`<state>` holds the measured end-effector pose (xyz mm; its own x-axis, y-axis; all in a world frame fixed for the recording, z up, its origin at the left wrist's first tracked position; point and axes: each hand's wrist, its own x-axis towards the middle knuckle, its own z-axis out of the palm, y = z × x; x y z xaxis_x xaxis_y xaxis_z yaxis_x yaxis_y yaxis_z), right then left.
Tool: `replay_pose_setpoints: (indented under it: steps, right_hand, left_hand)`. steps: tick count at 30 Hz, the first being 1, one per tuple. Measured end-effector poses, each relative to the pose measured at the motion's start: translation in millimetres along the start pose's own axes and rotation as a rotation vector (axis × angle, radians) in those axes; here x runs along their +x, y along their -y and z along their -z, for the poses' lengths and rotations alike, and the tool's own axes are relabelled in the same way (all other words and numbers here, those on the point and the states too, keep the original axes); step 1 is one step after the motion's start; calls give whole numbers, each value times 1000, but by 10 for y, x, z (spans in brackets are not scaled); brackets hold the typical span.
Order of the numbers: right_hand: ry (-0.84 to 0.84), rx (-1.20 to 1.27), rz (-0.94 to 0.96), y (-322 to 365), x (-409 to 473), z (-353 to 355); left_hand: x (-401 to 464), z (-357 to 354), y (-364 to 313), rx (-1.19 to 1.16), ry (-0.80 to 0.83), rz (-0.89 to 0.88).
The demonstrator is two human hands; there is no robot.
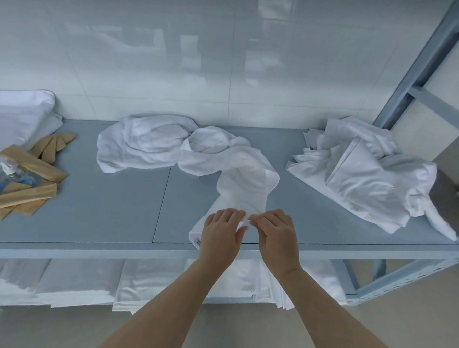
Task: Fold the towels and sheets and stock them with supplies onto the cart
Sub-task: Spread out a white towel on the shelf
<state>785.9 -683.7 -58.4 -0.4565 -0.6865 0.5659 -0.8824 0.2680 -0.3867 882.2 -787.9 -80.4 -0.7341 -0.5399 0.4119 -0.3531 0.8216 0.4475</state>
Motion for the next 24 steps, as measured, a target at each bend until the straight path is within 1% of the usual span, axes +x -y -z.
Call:
replay_pose_setpoints:
  steps: [4, 6, 10, 13, 15, 18, 22, 24]
  right_hand:
    - [-93, 62, 13, 63, 123, 243]
    - [-110, 101, -3, 73, 172, 342]
    - [-143, 96, -10, 97, 249, 539]
    - [-157, 127, -63, 125, 272, 645]
    - [-177, 165, -123, 129, 280, 689]
    - [-163, 178, -214, 120, 314, 742]
    - [-161, 174, -266, 126, 364, 826]
    - [-176, 191, -280, 143, 389, 865]
  left_hand:
    - [48, 158, -114, -10, -45, 24]
    - [52, 220, -139, -13, -15, 75]
    - [17, 330, -198, 24, 51, 158]
    - [-43, 424, -226, 12, 65, 234]
    - [-66, 508, -233, -20, 32, 271]
    - [-29, 693, -235, -40, -40, 285]
    - [53, 1017, -215, -3, -161, 243]
    - [67, 1155, -193, 39, -196, 224]
